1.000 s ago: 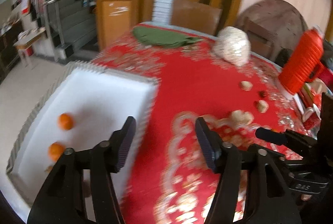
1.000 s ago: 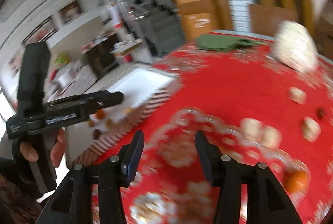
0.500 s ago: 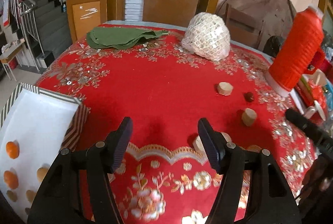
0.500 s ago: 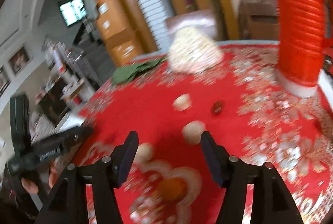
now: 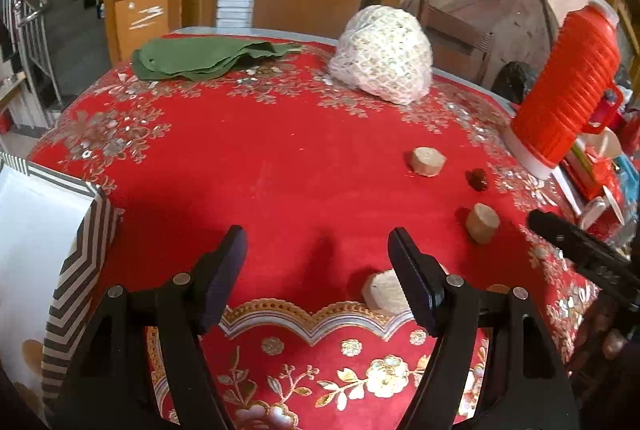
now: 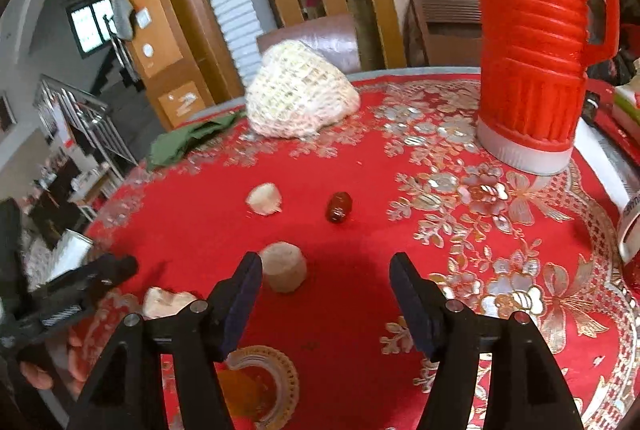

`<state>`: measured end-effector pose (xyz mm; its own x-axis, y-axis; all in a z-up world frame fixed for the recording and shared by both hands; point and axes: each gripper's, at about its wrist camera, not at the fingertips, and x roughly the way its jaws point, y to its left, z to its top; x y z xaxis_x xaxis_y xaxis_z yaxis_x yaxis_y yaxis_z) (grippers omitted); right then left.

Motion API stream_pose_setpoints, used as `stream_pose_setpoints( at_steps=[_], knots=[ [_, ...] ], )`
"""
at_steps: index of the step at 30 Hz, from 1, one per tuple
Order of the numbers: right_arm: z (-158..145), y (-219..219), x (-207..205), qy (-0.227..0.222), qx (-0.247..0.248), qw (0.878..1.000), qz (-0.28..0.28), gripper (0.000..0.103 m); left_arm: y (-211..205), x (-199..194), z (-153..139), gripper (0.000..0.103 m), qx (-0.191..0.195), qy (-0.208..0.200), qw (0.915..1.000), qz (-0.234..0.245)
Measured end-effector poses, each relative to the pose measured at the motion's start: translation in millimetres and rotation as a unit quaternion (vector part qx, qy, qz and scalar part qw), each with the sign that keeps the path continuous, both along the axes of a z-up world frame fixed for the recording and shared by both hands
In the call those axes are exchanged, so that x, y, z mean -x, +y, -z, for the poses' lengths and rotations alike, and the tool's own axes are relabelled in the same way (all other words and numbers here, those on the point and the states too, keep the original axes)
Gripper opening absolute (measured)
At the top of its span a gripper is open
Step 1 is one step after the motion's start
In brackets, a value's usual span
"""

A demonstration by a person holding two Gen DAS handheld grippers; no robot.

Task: Organize fruits
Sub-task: 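Move both tools back over the table toward the beige dried slices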

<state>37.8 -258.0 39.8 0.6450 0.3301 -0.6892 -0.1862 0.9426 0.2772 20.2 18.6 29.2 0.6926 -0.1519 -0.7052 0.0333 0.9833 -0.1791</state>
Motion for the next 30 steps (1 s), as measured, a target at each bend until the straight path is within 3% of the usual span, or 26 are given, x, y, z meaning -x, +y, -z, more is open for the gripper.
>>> stream_pose_setpoints(
  at_steps=[12, 22, 30],
  knots=[
    [14.2, 5.0, -6.3, 0.025, 0.019, 1.0, -0.003, 0.065, -11.6, 2.8, 5.3, 0.074, -0.012, 0.008, 0.9997, 0.019],
    [17.2, 4.9, -7.6, 0.034, 0.002, 0.999, -0.011, 0.065, -15.7, 2.3, 8.6, 0.074, -0.018, 0.015, 0.9992, 0.032],
    [22.9, 6.6, -9.4, 0.049, -0.001, 0.999, -0.018, 0.065, -19.8, 1.5, 11.0, 0.074, 0.01, 0.034, 0.9969, 0.071]
  ],
)
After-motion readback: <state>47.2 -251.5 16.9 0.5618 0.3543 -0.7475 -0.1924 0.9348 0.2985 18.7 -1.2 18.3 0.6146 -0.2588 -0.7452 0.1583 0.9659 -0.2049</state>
